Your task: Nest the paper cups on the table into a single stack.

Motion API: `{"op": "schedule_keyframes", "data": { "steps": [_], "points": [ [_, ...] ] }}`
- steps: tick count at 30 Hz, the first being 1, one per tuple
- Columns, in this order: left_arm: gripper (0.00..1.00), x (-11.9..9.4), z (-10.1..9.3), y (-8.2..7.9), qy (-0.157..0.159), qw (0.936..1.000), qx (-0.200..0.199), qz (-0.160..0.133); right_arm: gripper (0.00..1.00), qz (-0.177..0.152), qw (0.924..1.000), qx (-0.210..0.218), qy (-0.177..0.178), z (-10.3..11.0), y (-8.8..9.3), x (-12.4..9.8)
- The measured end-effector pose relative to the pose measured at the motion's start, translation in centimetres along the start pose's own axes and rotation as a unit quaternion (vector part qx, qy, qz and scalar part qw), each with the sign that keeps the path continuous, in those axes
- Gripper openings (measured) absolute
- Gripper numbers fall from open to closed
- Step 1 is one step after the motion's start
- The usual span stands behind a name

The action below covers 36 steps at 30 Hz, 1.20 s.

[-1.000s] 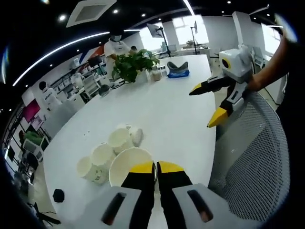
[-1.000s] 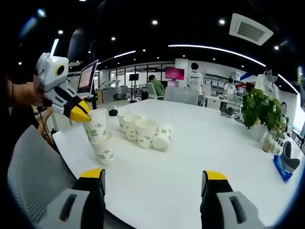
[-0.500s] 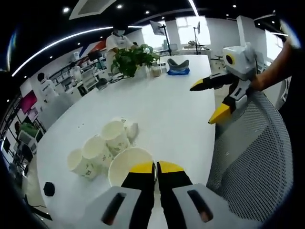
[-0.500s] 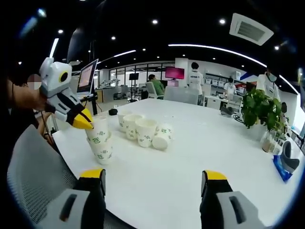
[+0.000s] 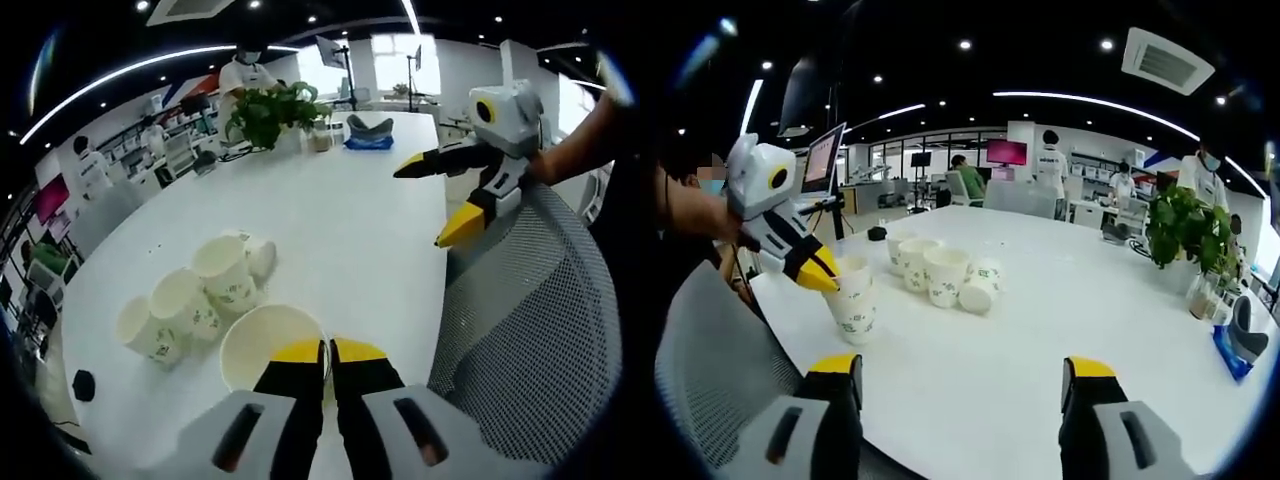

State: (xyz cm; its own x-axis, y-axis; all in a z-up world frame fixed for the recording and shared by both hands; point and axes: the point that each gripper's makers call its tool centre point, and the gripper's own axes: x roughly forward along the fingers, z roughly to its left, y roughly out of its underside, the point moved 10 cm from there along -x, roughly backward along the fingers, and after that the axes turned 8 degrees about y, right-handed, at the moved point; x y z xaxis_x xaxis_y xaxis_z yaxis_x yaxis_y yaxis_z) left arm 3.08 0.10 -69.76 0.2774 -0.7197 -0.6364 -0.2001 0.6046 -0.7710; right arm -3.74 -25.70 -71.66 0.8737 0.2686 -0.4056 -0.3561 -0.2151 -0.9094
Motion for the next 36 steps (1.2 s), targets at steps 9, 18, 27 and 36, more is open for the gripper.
{"op": "schedule_keyframes", "data": {
  "steps": [9,18,27,36],
  "points": [
    [0.00,0.6,-0.1,0.6,0.011,0.9999,-0.007,0.001,0.81,0.005,1.0000,-0.001,0.000,0.2,-0.2,-0.1],
    [0.01,0.9,-0.2,1.0,0.017,0.9998,-0.006,0.012,0.81,0.004,1.0000,-0.002,0.001,0.3,-0.3,-0.1],
    [0.02,1.3,-0.1,1.4,0.025,0.9995,-0.007,0.018,0.81,0.004,1.0000,-0.002,0.002,0.3,-0.3,-0.1],
    [0.07,1.0,0.0,1.3,0.023,0.9996,-0.003,0.015,0.81,0.003,1.0000,-0.002,0.001,0.3,-0.3,-0.1]
  ]
}}
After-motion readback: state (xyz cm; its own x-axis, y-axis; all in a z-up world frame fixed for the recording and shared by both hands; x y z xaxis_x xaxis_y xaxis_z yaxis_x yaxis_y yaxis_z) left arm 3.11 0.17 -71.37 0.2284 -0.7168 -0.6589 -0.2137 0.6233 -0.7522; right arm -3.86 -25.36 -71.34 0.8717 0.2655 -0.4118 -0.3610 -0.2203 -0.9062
